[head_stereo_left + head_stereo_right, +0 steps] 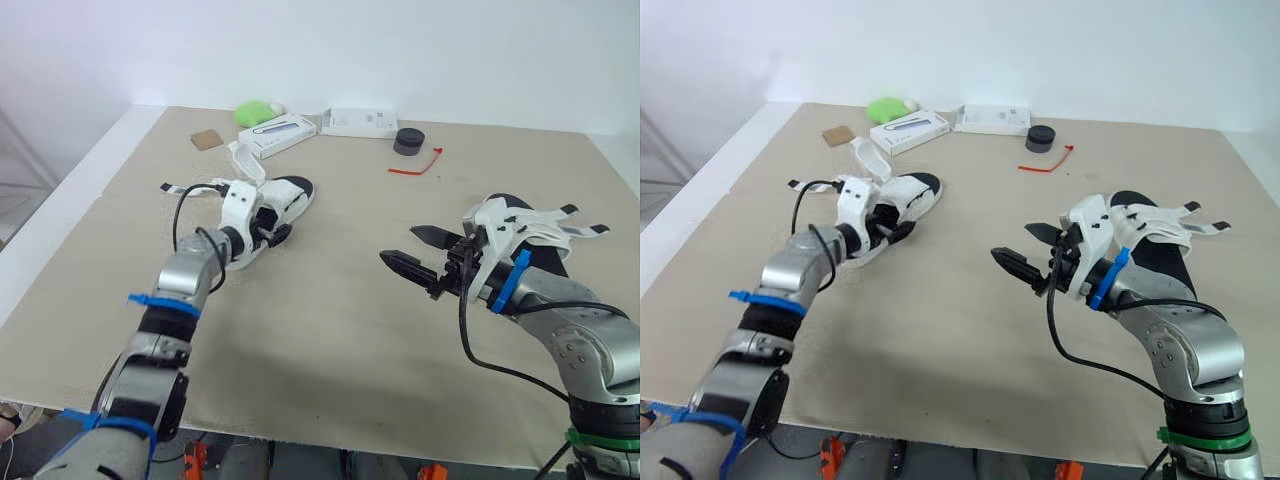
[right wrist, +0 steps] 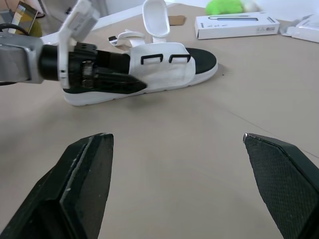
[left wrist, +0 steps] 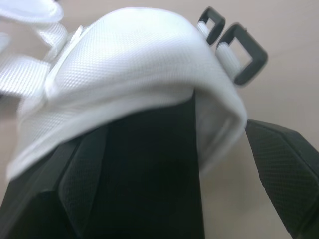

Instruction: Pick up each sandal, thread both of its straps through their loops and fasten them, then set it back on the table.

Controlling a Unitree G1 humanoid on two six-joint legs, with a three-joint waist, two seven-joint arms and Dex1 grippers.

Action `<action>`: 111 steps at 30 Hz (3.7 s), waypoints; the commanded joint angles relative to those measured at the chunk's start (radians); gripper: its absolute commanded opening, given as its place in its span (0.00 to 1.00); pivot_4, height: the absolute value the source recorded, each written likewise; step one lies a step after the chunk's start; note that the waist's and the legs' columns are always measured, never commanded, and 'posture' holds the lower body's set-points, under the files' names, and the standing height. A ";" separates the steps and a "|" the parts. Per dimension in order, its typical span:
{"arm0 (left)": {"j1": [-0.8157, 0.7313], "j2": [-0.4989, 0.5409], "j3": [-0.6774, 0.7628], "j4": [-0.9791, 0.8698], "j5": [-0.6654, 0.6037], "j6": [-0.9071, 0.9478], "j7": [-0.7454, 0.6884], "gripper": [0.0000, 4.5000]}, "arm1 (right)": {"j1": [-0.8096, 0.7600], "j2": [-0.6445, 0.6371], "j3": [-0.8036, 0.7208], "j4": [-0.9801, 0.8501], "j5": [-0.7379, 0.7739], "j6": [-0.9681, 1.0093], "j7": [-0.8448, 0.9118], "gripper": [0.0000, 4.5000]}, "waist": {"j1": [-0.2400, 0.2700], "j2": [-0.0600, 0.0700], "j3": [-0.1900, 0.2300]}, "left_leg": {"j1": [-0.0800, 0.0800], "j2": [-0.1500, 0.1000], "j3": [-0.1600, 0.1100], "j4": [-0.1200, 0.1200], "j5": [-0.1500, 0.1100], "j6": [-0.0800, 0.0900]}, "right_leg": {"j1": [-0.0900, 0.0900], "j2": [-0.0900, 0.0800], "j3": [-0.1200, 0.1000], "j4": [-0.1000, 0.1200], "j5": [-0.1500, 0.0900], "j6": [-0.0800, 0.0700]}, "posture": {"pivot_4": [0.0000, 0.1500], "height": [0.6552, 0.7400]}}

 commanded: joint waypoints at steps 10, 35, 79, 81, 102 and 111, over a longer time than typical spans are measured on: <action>-0.223 -0.088 0.007 0.387 0.116 -0.233 0.069 1.00 | -0.032 -0.003 -0.019 -0.020 0.002 -0.014 0.000 1.00 | 0.001 0.000 0.000 | 0.000 -0.001 0.000 0.000 0.001 0.001 | 0.000 0.000 0.001 0.000 0.001 0.002 | 1.00 1.00; -0.092 -0.069 0.024 0.143 0.024 -0.375 -0.325 0.01 | 0.017 -0.038 -0.096 -0.075 0.082 0.019 0.040 1.00 | -0.003 0.000 0.000 | -0.001 -0.001 0.001 -0.002 0.002 0.000 | -0.002 -0.001 0.003 0.000 0.005 -0.004 | 1.00 1.00; 0.282 0.103 -0.234 -0.273 -0.083 -0.447 -1.064 0.00 | -0.021 -0.242 0.315 0.151 -0.185 -0.172 0.529 0.02 | 0.001 0.004 -0.002 | 0.000 0.004 0.016 0.002 0.008 0.010 | -0.003 -0.003 0.007 -0.001 0.009 -0.001 | 1.00 1.00; 0.282 0.103 -0.235 -0.276 -0.086 -0.437 -1.070 0.00 | -0.059 -0.217 0.335 0.180 -0.195 -0.176 0.546 0.02 | 0.000 0.004 -0.002 | 0.000 0.004 0.016 0.002 0.008 0.010 | -0.003 -0.003 0.007 -0.001 0.009 -0.001 | 1.00 1.00; 0.297 0.093 -0.232 -0.315 -0.091 -0.343 -1.044 0.00 | -0.200 -0.006 0.415 0.316 -0.268 -0.158 0.601 0.02 | -0.006 0.004 -0.003 | 0.003 0.010 0.018 0.000 0.008 0.009 | -0.004 0.001 0.007 -0.001 0.013 -0.001 | 1.00 1.00; 0.260 0.055 -0.244 -0.258 -0.073 -0.365 -1.051 0.00 | -0.218 -0.041 0.391 0.403 -0.290 -0.212 0.661 0.02 | 0.000 0.005 -0.003 | 0.003 0.009 0.021 0.000 0.008 0.009 | -0.004 -0.001 0.008 -0.001 0.013 0.000 | 1.00 1.00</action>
